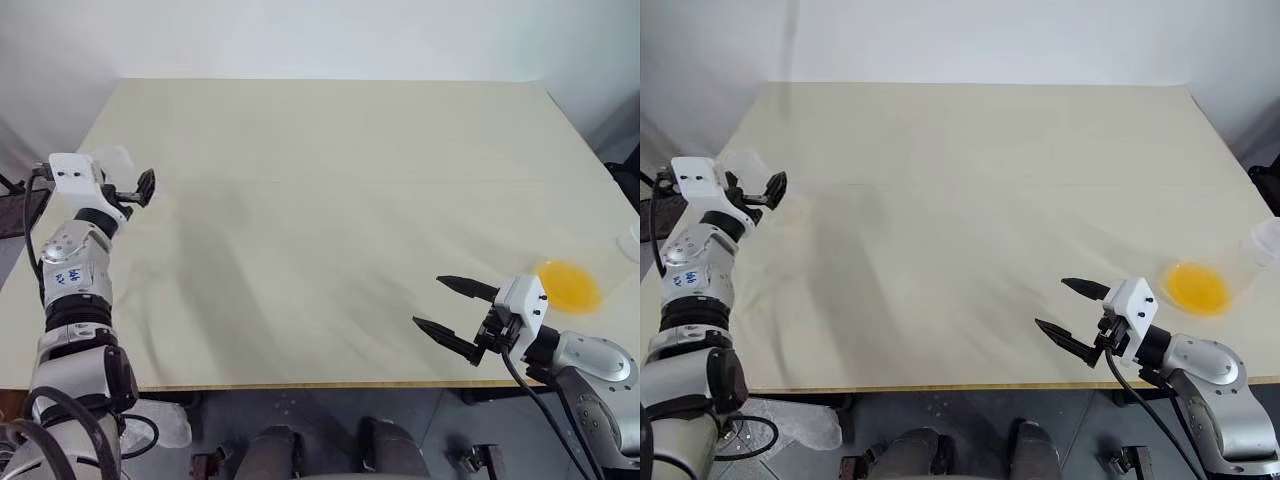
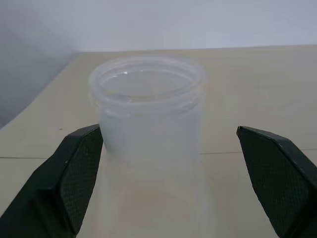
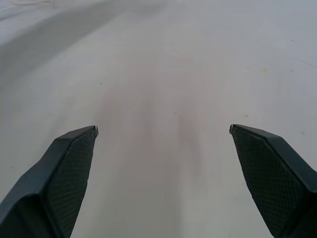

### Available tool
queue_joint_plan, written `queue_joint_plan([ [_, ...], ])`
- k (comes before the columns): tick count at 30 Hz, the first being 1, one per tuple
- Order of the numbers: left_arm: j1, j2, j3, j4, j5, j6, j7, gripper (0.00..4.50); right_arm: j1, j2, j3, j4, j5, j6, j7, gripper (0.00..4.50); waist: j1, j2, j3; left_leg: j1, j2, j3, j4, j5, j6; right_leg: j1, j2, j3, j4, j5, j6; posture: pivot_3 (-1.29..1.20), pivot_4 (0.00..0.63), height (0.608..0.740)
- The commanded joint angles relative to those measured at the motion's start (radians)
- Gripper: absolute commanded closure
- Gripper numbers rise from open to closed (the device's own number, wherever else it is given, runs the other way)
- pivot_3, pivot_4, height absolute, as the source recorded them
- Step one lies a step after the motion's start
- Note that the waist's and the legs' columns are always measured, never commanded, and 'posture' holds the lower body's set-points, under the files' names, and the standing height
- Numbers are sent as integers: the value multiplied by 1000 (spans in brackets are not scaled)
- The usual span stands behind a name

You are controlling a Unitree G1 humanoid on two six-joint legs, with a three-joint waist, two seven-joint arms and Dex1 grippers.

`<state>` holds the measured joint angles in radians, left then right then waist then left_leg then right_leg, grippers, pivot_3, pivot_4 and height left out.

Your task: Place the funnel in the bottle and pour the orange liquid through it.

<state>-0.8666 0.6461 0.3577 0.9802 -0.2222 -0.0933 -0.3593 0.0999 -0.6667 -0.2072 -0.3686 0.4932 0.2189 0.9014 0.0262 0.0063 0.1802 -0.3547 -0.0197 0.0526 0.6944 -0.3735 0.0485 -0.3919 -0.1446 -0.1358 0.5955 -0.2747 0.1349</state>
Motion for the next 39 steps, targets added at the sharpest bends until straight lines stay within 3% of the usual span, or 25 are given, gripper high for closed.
queue_joint_plan([
  [1, -57, 29, -8, 40, 20, -44, 1, 0, -8, -10, -32, -28, 14, -5, -5, 30, 0, 0, 0, 0, 0, 0, 0, 0, 0, 0, 0, 0, 0, 0, 0, 0, 150, 740],
  [3, -70, 29, -9, 60, 21, -58, -1, 0, -11, -8, -32, -27, 14, -5, -9, 30, -1, -1, 0, 0, 0, 0, 0, 0, 0, 0, 0, 0, 0, 0, 0, 0, 150, 740],
  [10, -90, 28, -12, 79, 14, -57, -19, 2114, -17, -7, -28, -26, 8, -8, -19, 0, -1, -1, 0, 0, 0, 0, 0, 0, 0, 0, 0, 0, 0, 0, 0, 0, 150, 740],
  [11, -91, 28, -13, 75, 13, -54, -29, 2193, -19, -8, -29, -26, 10, -8, -19, 0, -1, -1, 0, 0, 0, 0, 0, 0, 0, 0, 0, 0, 0, 0, 0, 0, 150, 740],
  [22, -139, -57, -57, -130, -69, 62, -286, 2193, -73, 2, -98, -57, 150, 53, -34, 0, 3, -2, 1, -3, 0, -3, 4, 0, 0, 0, 0, -2, 1, 1, 1, 0, 150, 740],
  [28, -130, -122, -150, -316, -99, 212, -447, 2193, -69, -18, -112, -73, 206, 67, 18, 0, -1, -2, 1, -3, -1, -2, 4, 0, 0, 0, 0, -1, 0, 1, 2, 0, 150, 740],
  [39, -67, -267, -321, -560, -197, 304, -805, 2193, 25, 15, -179, -183, 310, 13, 83, 0, 1, -2, 1, -4, -1, -2, 4, 0, 1, 0, 1, 0, -1, 1, 2, 0, 150, 740],
])
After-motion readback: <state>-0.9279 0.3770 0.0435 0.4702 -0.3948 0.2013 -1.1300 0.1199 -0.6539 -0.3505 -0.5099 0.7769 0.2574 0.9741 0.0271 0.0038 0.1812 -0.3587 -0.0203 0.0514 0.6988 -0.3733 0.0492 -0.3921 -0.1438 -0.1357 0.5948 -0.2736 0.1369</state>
